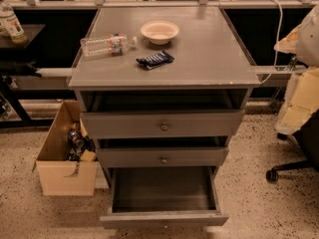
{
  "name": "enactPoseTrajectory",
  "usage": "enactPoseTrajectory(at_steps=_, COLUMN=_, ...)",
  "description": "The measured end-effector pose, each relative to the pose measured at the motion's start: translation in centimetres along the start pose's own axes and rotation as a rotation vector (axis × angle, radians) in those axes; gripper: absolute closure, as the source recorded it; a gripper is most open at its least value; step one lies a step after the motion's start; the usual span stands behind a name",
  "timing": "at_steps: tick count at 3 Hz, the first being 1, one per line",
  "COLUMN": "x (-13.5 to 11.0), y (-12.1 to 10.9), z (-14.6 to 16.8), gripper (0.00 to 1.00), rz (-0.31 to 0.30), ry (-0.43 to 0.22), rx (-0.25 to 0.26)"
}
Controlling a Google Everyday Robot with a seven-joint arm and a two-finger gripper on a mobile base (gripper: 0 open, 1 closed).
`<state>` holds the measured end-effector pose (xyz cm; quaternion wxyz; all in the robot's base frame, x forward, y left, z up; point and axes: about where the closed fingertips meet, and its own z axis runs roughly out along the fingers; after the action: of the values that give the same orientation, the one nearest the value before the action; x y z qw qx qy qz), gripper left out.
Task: Close bottom drawer
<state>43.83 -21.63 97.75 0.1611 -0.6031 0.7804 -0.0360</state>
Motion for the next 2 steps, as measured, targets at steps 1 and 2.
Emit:
enactPoseTrajectory(at_steps=1, x=0.0, y=0.0, z=0.0, gripper=0.00, rz=0.000, ry=0.000, rx=0.000)
enactPoseTrajectory(at_steps=2, x=-0.3, y=0.1, z=2.5, gripper=0.00, rz=-0.032, ry=-0.004, rx=-0.026)
